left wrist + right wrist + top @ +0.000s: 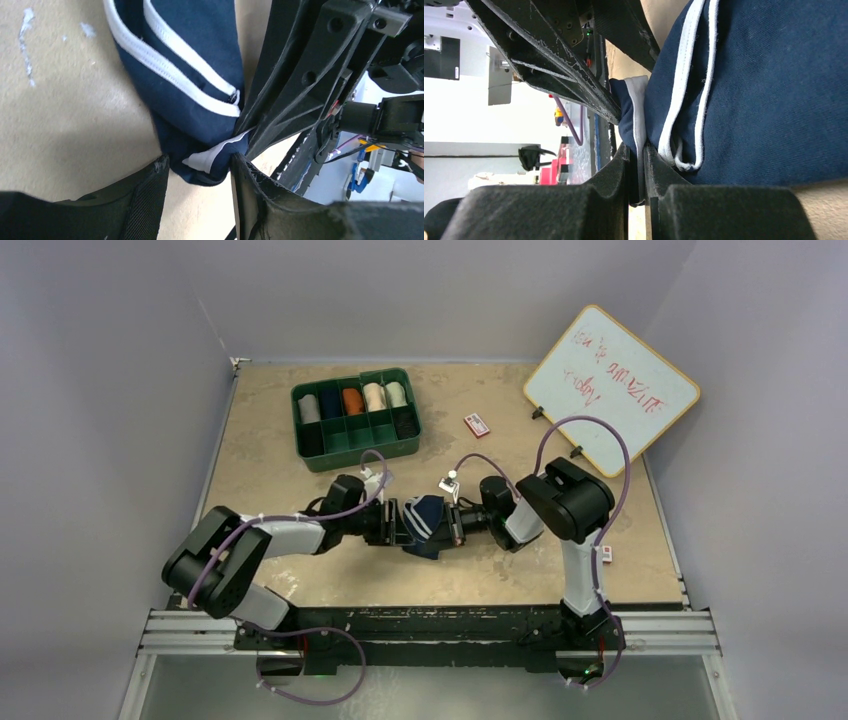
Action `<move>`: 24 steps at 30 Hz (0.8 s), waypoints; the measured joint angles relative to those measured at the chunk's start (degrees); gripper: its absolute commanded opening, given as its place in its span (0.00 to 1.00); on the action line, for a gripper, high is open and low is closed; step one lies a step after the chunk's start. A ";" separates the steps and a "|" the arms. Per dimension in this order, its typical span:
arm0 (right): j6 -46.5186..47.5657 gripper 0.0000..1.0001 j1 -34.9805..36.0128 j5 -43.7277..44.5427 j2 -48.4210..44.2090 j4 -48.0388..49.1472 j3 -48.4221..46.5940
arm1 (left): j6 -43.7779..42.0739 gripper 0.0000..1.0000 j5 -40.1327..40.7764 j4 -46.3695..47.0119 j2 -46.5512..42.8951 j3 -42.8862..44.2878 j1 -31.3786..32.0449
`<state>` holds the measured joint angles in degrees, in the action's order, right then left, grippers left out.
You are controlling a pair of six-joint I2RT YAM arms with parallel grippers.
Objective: Roll the underwear
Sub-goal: Roll the underwear to the center of the board.
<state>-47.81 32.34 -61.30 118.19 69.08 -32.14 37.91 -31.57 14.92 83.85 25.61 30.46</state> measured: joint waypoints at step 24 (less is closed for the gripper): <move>13.29 0.61 -0.98 9.99 -17.53 -22.38 1.81 | 0.74 0.00 1.11 -2.78 6.03 5.79 1.51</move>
<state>-34.52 31.35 -51.31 100.66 46.70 -30.33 38.65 -30.46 12.14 89.89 31.40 31.97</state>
